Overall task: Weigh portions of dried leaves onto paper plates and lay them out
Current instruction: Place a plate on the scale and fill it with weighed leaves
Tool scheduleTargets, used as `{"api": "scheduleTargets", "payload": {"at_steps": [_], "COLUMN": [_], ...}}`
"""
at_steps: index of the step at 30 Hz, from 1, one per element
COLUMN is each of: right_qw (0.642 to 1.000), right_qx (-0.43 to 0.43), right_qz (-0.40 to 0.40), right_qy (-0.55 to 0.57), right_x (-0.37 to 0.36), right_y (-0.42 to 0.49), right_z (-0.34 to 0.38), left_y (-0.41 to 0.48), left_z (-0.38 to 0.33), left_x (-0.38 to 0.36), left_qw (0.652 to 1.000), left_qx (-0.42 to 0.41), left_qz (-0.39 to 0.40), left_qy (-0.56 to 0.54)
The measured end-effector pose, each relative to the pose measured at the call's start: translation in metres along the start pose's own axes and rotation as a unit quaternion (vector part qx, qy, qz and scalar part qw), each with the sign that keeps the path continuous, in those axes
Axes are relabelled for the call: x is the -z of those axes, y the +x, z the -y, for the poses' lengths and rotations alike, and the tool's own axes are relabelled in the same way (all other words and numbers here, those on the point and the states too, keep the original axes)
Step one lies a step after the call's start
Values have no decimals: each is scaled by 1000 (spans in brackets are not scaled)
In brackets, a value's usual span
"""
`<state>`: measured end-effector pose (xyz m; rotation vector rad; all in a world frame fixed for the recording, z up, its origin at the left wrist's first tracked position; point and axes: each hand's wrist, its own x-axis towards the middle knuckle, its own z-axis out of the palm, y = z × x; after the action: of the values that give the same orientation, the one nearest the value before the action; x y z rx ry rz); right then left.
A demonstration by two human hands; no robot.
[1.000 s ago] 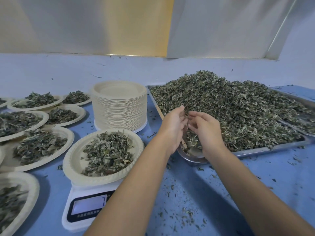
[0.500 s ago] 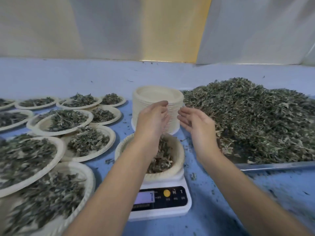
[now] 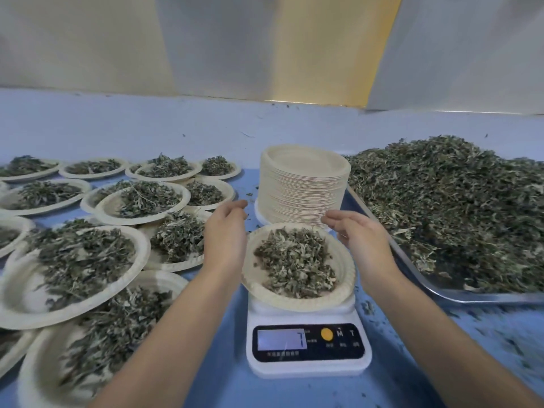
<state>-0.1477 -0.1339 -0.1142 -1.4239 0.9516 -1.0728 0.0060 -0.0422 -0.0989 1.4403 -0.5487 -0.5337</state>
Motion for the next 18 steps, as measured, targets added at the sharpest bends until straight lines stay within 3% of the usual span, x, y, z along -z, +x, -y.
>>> {"api": "scheduleTargets", "payload": {"at_steps": [8,14,18], "right_qw": [999,995,996], "right_qx": [-18,-31,-23], "right_qz": [-9,-31,-28], "right_qy": [44,93,87], "right_x": [-2,-8,-27], "right_y": [0,-2,-1], "right_z": [-3,3,13], "left_y": [2,16,27], "left_z": [9,6,-5], "left_x": [-2,8,25], "left_qw": [996,987,984], "left_qx": [74,135,157], "left_qz": [39,13,55], "left_qy": [-41,-91,-64]}}
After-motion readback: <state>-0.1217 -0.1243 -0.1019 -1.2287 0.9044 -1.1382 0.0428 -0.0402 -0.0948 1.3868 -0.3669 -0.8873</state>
